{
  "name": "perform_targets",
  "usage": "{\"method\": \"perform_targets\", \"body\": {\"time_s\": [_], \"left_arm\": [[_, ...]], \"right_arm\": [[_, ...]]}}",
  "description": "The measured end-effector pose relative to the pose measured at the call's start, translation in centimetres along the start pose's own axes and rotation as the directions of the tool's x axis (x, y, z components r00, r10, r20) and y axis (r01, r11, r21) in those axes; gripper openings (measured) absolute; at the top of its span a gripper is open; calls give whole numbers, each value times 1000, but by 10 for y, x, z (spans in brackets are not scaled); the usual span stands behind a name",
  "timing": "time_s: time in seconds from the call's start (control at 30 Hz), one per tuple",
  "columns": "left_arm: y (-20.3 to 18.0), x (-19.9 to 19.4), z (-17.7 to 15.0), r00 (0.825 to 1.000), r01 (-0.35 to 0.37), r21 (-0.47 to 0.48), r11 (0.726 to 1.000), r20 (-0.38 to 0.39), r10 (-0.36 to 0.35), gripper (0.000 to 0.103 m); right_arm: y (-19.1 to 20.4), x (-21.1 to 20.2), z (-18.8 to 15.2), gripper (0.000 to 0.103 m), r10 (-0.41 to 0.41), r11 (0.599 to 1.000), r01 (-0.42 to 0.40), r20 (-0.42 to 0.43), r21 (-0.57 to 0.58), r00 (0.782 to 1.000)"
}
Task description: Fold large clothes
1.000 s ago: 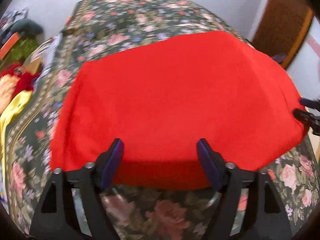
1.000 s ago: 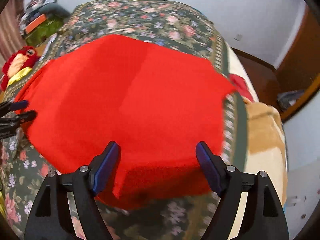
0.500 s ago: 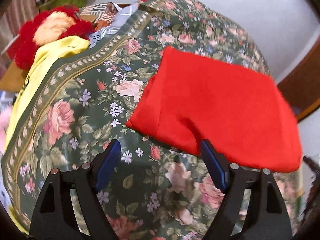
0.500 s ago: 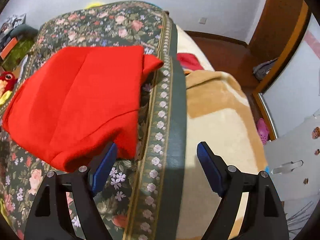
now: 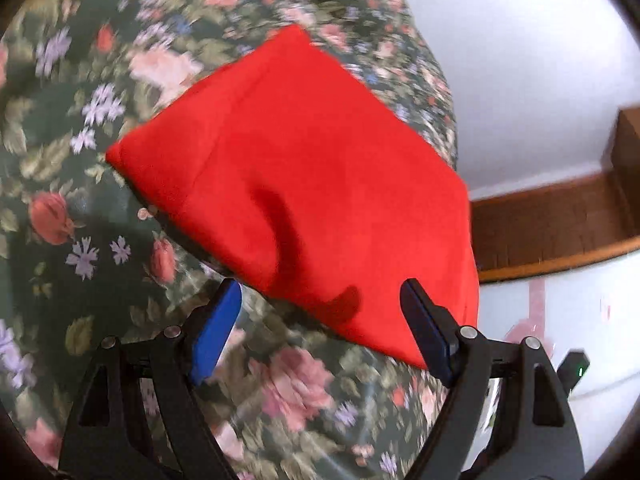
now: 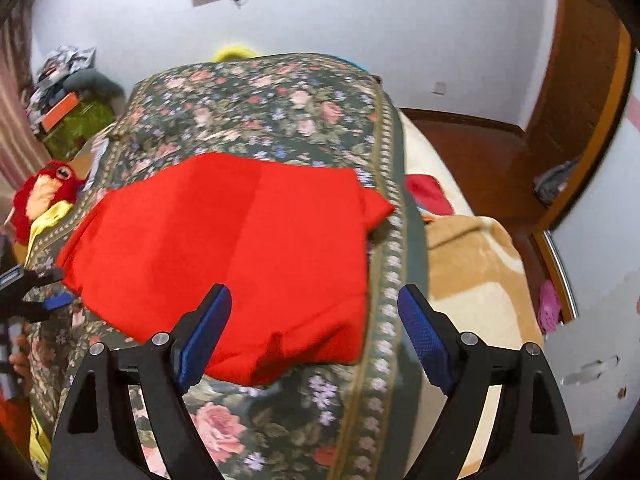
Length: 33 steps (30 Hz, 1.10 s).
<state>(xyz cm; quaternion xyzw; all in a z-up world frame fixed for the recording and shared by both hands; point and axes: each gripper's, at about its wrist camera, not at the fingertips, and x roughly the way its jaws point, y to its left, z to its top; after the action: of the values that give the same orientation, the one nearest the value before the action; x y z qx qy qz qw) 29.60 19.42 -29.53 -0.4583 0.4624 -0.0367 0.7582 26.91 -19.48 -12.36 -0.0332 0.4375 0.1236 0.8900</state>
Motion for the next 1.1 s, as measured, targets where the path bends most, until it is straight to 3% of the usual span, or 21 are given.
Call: {"method": "perform_targets", "body": {"time_s": [0.1,0.2,0.33,0.47,0.57,0.63,0.7,0.8,0.93,1.1], "left_arm": [[11,7,7,999,1,-45,999,46,1,72],[10,11,15,995,36,-44,998,94,-32,72],[7,26,31,992,43,-14,999,119,-42,64],[8,37,48,986,52,-41,998,162,-45,61],[15,48,60,986,18,-79,997,164,-4,38],[18,50,65,987,7,-109,994,160,11,16],[11,36,63,985,1,-64,998,175,10,6],[-13,1,56,964,-39,70,997,264,19,4],[-40,-38,55,944,-54,158,986,330,-1,4],[-68,-91,40,893,-120,241,963,450,-1,4]], "right_arm": [[9,11,2,83,4,1000,-4,-16,-27,1000],[18,22,4,83,4,999,-5,-34,-36,999],[29,32,7,83,21,999,-24,-62,-45,998],[42,40,8,83,20,997,-25,-86,-66,996],[51,45,8,83,22,997,-30,-102,-75,994],[57,46,9,83,27,996,-36,-113,-81,993],[65,47,9,83,34,995,-46,-127,-91,991],[77,50,10,83,45,991,-64,-164,-117,985],[98,50,12,83,54,985,-83,-192,-149,980],[133,52,22,83,136,971,-172,-211,-164,968]]}}
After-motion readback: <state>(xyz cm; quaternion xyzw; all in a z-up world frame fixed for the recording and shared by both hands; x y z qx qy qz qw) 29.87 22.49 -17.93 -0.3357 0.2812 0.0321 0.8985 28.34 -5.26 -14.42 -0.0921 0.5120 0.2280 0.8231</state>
